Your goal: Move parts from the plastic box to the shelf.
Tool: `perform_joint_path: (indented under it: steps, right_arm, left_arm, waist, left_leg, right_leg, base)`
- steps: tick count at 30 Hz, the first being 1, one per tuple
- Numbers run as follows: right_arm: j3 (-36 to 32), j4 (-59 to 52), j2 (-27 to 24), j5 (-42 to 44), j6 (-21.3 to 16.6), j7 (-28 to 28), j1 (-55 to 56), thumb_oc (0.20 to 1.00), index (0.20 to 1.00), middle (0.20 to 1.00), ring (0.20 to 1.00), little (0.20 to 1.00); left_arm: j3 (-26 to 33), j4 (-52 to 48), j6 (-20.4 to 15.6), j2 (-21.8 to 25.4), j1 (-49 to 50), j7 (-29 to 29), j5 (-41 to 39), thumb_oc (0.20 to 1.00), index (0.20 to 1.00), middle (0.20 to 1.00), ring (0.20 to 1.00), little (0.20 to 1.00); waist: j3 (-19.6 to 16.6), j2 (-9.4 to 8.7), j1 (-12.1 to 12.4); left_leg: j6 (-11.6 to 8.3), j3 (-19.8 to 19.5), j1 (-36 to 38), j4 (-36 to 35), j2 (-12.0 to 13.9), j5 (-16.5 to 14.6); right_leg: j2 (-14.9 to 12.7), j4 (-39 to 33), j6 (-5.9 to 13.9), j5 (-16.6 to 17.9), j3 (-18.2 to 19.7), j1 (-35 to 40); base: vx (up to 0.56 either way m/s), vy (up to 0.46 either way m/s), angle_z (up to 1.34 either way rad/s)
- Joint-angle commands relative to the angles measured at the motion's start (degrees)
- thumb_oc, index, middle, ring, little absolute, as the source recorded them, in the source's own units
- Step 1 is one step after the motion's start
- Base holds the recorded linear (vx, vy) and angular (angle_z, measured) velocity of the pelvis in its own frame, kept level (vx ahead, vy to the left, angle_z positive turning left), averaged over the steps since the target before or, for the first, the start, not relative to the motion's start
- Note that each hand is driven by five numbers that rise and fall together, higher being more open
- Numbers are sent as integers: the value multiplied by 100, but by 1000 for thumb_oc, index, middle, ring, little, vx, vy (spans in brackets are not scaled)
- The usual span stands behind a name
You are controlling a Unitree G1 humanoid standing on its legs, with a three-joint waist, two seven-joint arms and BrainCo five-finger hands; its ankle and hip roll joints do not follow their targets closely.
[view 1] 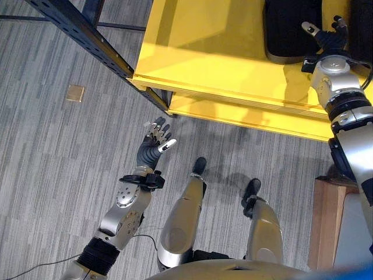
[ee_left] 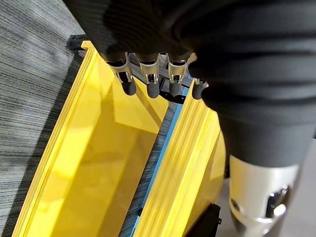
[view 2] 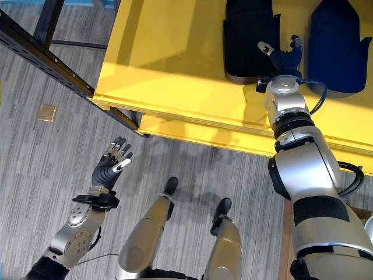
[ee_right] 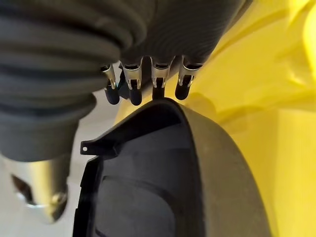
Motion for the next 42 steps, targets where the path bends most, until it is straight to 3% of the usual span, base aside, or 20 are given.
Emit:
perform_joint_path:
  steps: [1, 6, 8, 9, 16, 17, 18, 34, 35, 42]
  right_arm:
    - [127, -112, -239, -143, -298, -63, -465, 1000, 1000, 1000, 1000, 1000]
    - [118, -96, -142, -136, -296, -60, -441, 1000, 1000, 1000, 1000, 1000]
    - [108, -58, -88, -111, -293, -45, -413, 1000, 1000, 1000, 1000, 1000]
    - [96, -52, -82, -100, -299, -49, -412, 1000, 1000, 1000, 1000, 1000]
    - [29, -14, -5, -67, -288, -36, -334, 1000, 1000, 1000, 1000, 1000]
    - [33, -13, -1, -67, -286, -35, -330, 1000, 1000, 1000, 1000, 1000]
    - [19, -15, 10, -65, -291, -36, -318, 1000, 1000, 1000, 1000, 1000]
    - [-156, -266, 543, 184, -339, -19, -156, 1000, 1000, 1000, 1000, 1000]
    - [-175, -278, 567, 198, -339, -21, -140, 1000, 1000, 1000, 1000, 1000]
    - [-229, -422, 643, 281, -381, -33, -98, 1000, 1000, 1000, 1000, 1000]
  left_arm:
    - [138, -302, -277, 206, -15, 26, 10, 1000, 1000, 1000, 1000, 1000]
    - [128, -291, -278, 215, -17, 37, 5, 1000, 1000, 1000, 1000, 1000]
    - [125, -286, -282, 217, -12, 31, -9, 1000, 1000, 1000, 1000, 1000]
    - [124, -297, -285, 221, -10, 27, -12, 1000, 1000, 1000, 1000, 1000]
    - [118, -311, -305, 230, -18, 33, -29, 1000, 1000, 1000, 1000, 1000]
    - [117, -307, -304, 227, -13, 34, -30, 1000, 1000, 1000, 1000, 1000]
    - [110, -312, -305, 223, -22, 32, -32, 1000, 1000, 1000, 1000, 1000]
    - [128, -248, -270, 192, -35, 57, -102, 1000, 1000, 1000, 1000, 1000]
    - [130, -237, -263, 183, -21, 56, -112, 1000, 1000, 1000, 1000, 1000]
    - [137, -246, -261, 193, 3, 58, -126, 1000, 1000, 1000, 1000, 1000]
  waist:
    - [-21, -47, 35]
    - [-4, -46, 14]
    - [-19, -67, 2]
    - [-4, -46, 9]
    - [30, -29, 3]
    - [12, -54, -1]
    - [35, -28, 3]
    - [45, -44, 28]
    - [38, -71, 34]
    - [43, -84, 64]
  left_leg:
    - [-17, 176, -178, 9, 168, -122]
    - [-20, 191, -159, -5, 177, -116]
    - [-31, 191, -111, 32, 184, -277]
    - [-12, 196, -169, -5, 184, -116]
    - [-5, 211, -182, 1, 185, -110]
    - [-25, 206, -124, 32, 187, -271]
    - [-5, 212, -184, 1, 184, -109]
    - [23, 219, -210, 44, 155, -119]
    - [7, 212, -145, 88, 156, -295]
    - [20, 199, -159, 105, 146, -303]
  right_leg:
    - [31, 343, -147, -711, 3, 523]
    - [39, 357, -149, -713, 24, 525]
    - [48, 381, -134, -832, 65, 569]
    - [45, 361, -151, -705, 36, 506]
    - [43, 364, -150, -707, 38, 497]
    - [48, 382, -133, -834, 67, 554]
    - [44, 368, -151, -708, 38, 496]
    - [51, 376, -149, -674, 52, 489]
    - [53, 406, -130, -813, 79, 555]
    - [39, 401, -125, -813, 73, 563]
  base:
    - [0, 0, 0]
    - [16, -5, 0]
    - [39, -14, -1]
    - [-84, 25, -4]
    - [0, -2, -1]
    - [0, 0, 0]
    - [0, 0, 0]
    - [0, -1, 0]
    - [84, -37, -1]
    - [13, -5, 0]
